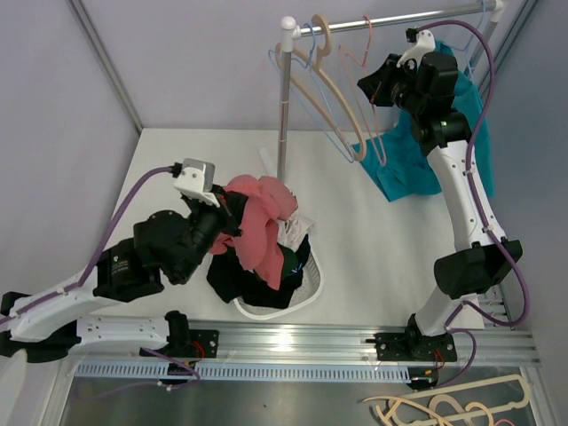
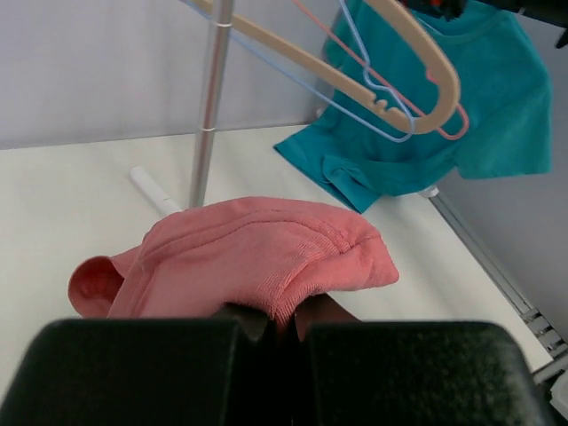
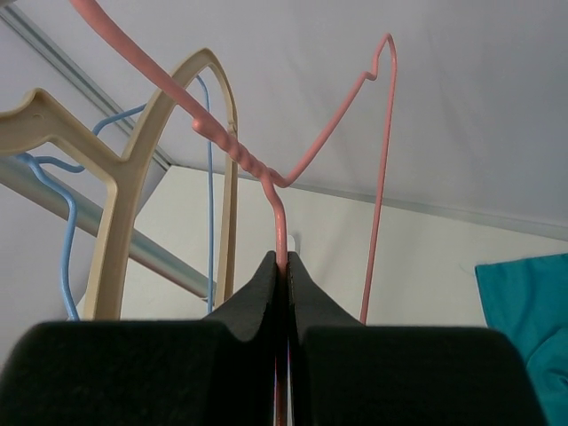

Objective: Remove the t-shirt from the hanger

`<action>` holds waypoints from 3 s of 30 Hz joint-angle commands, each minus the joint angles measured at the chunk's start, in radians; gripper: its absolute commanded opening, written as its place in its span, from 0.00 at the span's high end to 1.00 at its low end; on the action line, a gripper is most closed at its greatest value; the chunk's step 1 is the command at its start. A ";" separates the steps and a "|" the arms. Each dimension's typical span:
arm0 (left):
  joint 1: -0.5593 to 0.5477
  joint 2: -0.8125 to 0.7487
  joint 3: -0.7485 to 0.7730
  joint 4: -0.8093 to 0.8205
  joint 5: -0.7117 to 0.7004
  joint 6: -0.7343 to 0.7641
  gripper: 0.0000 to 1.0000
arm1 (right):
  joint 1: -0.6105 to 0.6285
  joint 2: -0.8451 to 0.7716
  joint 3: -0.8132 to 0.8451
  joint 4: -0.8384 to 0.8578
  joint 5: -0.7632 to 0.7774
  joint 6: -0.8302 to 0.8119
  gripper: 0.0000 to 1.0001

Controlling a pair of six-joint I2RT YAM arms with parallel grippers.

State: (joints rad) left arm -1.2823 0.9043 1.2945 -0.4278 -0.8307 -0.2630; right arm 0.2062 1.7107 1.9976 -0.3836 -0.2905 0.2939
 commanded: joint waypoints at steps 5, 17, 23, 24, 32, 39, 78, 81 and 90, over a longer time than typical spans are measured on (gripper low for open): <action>0.229 0.007 -0.058 -0.239 0.114 -0.274 0.99 | 0.006 -0.043 -0.022 -0.015 0.013 -0.022 1.00; 0.342 0.290 -0.310 -0.097 0.488 -0.436 0.99 | 0.018 -0.075 -0.042 -0.017 0.020 -0.030 1.00; 0.373 0.502 -0.431 0.047 0.698 -0.502 0.99 | 0.018 -0.100 -0.079 -0.011 0.025 -0.042 1.00; 0.376 0.522 -0.442 0.073 0.712 -0.504 0.99 | 0.018 -0.106 -0.085 -0.009 0.027 -0.042 1.00; 0.390 0.645 -0.459 0.150 0.763 -0.498 0.99 | 0.018 -0.109 -0.095 -0.008 0.025 -0.047 1.00; 0.388 0.498 -0.379 -0.017 0.627 -0.438 0.65 | 0.016 -0.108 -0.089 -0.005 0.027 -0.049 0.83; 0.477 0.197 0.072 -0.177 0.466 -0.068 0.00 | -0.278 0.069 0.408 -0.339 0.373 -0.406 0.33; 0.477 0.200 0.054 -0.148 0.470 -0.047 0.00 | -0.291 0.095 0.411 -0.314 0.363 -0.421 0.34; 0.477 0.225 0.036 -0.123 0.421 -0.059 0.01 | -0.335 0.185 0.440 -0.250 0.324 -0.397 0.37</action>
State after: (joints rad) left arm -0.8104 1.1248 1.3388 -0.5838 -0.3893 -0.3309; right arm -0.1154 1.8748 2.4039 -0.6949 0.0532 -0.0982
